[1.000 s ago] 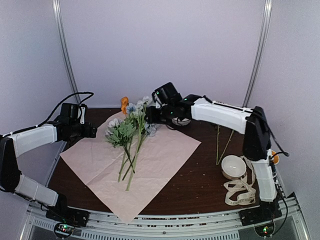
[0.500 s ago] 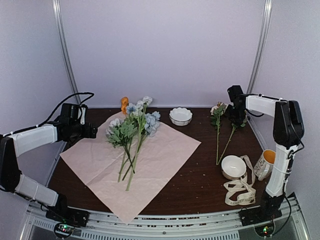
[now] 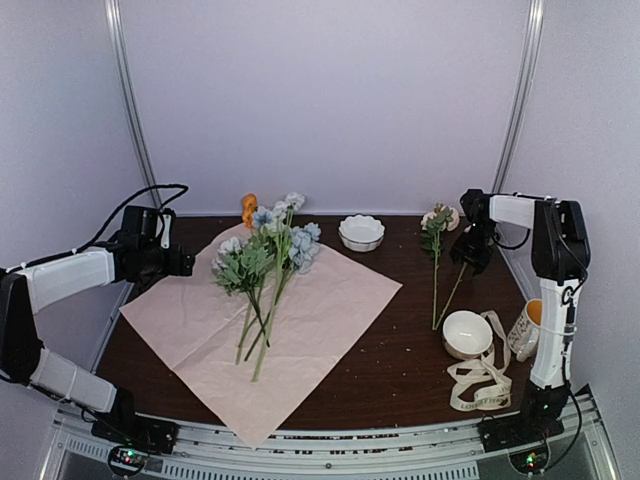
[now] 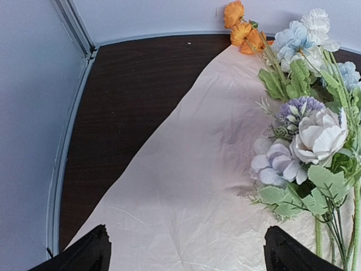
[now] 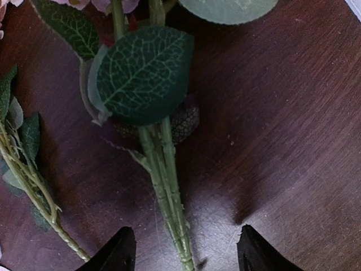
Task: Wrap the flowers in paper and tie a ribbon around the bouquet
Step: Pick up the fake flower from the corner of the board.
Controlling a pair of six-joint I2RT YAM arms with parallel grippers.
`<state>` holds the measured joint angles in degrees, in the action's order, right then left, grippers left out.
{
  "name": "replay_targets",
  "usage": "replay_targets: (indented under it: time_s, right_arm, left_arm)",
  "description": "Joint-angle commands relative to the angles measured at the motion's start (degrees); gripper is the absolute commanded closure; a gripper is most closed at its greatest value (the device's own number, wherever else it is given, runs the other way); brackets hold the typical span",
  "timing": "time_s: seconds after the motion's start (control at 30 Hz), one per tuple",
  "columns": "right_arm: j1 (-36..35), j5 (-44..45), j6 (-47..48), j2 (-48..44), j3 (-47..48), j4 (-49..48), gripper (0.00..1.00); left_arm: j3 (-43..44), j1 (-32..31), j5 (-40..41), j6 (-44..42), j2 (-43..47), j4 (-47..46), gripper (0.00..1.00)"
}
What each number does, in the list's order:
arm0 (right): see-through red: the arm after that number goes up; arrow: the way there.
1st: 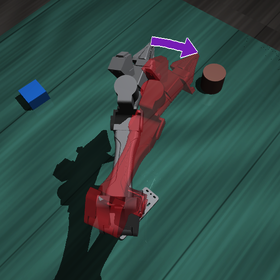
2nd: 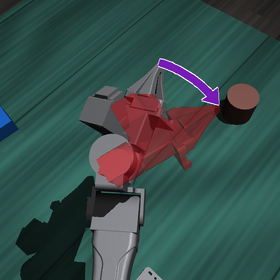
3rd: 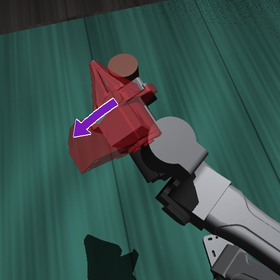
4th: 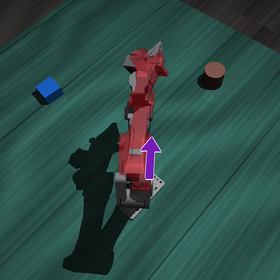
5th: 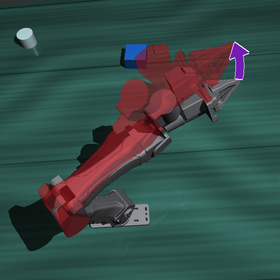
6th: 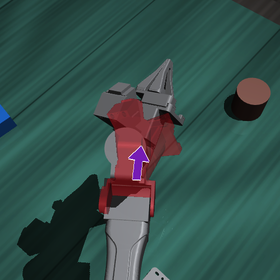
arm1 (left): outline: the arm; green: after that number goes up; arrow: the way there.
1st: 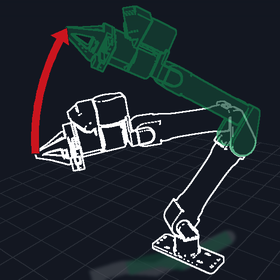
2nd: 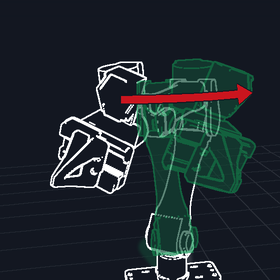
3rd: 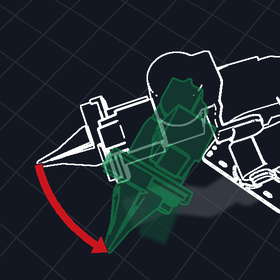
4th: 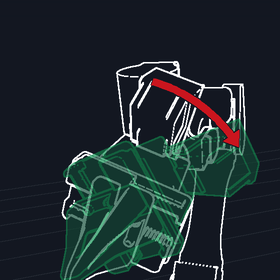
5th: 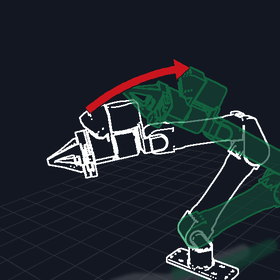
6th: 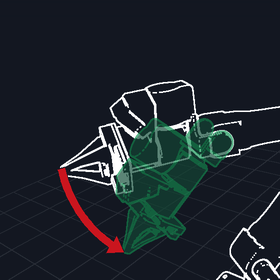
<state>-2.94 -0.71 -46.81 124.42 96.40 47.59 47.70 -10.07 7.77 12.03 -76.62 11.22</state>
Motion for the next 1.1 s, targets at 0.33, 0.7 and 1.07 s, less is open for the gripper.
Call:
replay_targets:
  time_s: [0.33,0.7,1.07]
  right_arm:
    - [2.0,-5.6,14.1,11.4,18.5,20.8,0.48]
    - [1.1,-1.1,14.2,9.0,17.0,20.4,1.00]
    - [-5.7,12.1,20.5,-24.1,9.2,-0.7,1.00]
  left_arm:
    - [1.6,0.2,1.8,-1.4,1.7,-1.0,0.02]
    - [0.9,0.1,1.3,-1.7,3.1,-2.3,0.02]
    - [2.4,0.1,1.9,-1.3,2.2,-0.9,0.02]
